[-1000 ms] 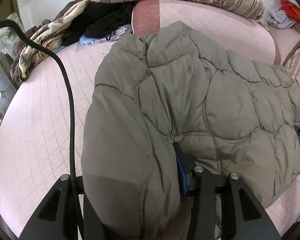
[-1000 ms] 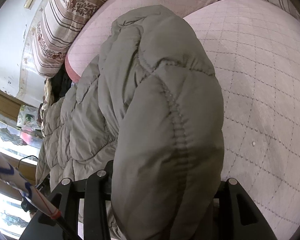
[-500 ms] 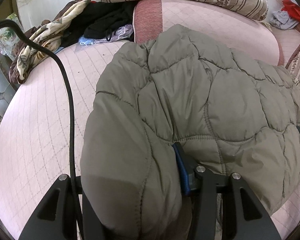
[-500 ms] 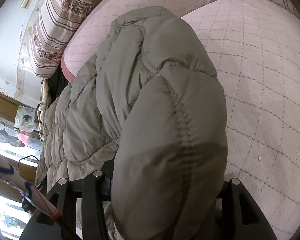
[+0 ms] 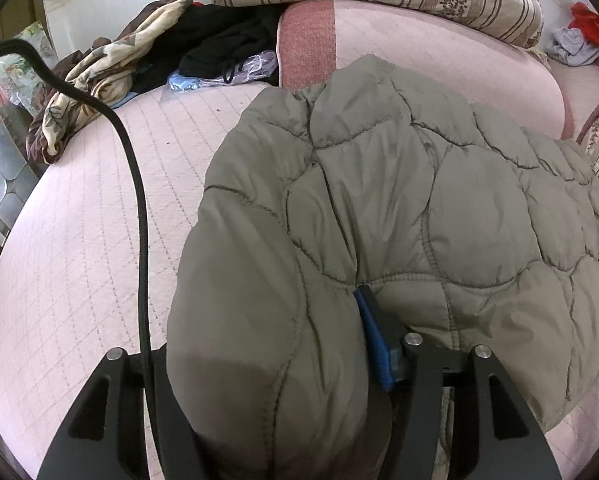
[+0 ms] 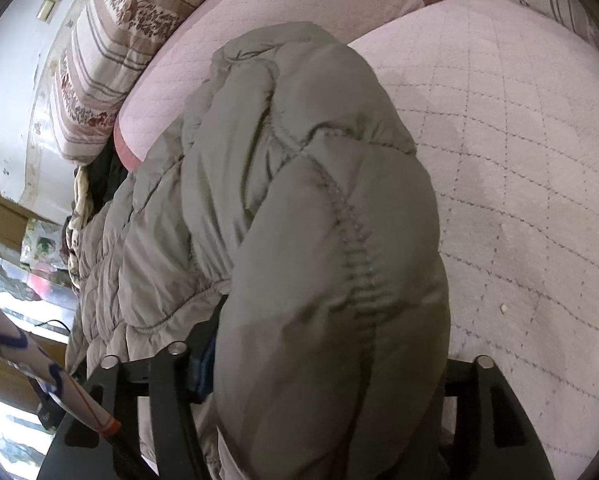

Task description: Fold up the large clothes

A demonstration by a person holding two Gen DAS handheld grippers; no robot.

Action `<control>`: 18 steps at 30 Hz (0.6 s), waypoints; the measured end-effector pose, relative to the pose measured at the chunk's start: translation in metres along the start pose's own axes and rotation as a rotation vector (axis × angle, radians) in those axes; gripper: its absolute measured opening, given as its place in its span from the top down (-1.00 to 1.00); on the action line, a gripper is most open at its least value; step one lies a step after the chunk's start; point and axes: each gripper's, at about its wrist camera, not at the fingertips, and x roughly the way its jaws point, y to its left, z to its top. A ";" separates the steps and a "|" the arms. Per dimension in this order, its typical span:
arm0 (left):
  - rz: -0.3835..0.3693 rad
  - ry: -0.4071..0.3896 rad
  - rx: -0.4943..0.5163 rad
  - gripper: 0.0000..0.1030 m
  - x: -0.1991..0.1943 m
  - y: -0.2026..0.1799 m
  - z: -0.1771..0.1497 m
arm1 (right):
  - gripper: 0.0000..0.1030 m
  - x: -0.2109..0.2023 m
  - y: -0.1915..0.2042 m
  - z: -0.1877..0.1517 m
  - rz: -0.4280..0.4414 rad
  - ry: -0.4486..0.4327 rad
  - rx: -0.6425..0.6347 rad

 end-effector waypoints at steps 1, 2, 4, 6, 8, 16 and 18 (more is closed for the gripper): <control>0.001 0.003 0.000 -0.11 0.000 0.000 0.000 | -0.15 -0.002 0.002 -0.002 0.001 0.003 -0.004; 0.003 0.007 0.000 -0.10 0.001 0.001 0.001 | -0.09 -0.003 0.005 -0.003 0.007 0.012 -0.009; 0.011 0.010 0.000 0.02 -0.001 0.001 0.002 | -0.06 -0.006 0.010 -0.008 0.023 0.034 -0.021; 0.017 0.013 -0.006 0.10 -0.006 0.002 0.002 | -0.05 -0.008 0.017 -0.013 0.030 0.047 -0.046; 0.026 0.009 0.002 0.13 -0.012 0.003 -0.001 | -0.05 -0.011 0.025 -0.018 0.021 0.047 -0.082; 0.086 0.008 0.029 0.21 -0.022 -0.007 -0.012 | 0.05 -0.024 0.034 -0.015 0.062 0.022 -0.092; 0.087 0.009 0.026 0.23 -0.024 -0.008 -0.013 | 0.08 -0.029 0.033 -0.013 0.090 0.017 -0.089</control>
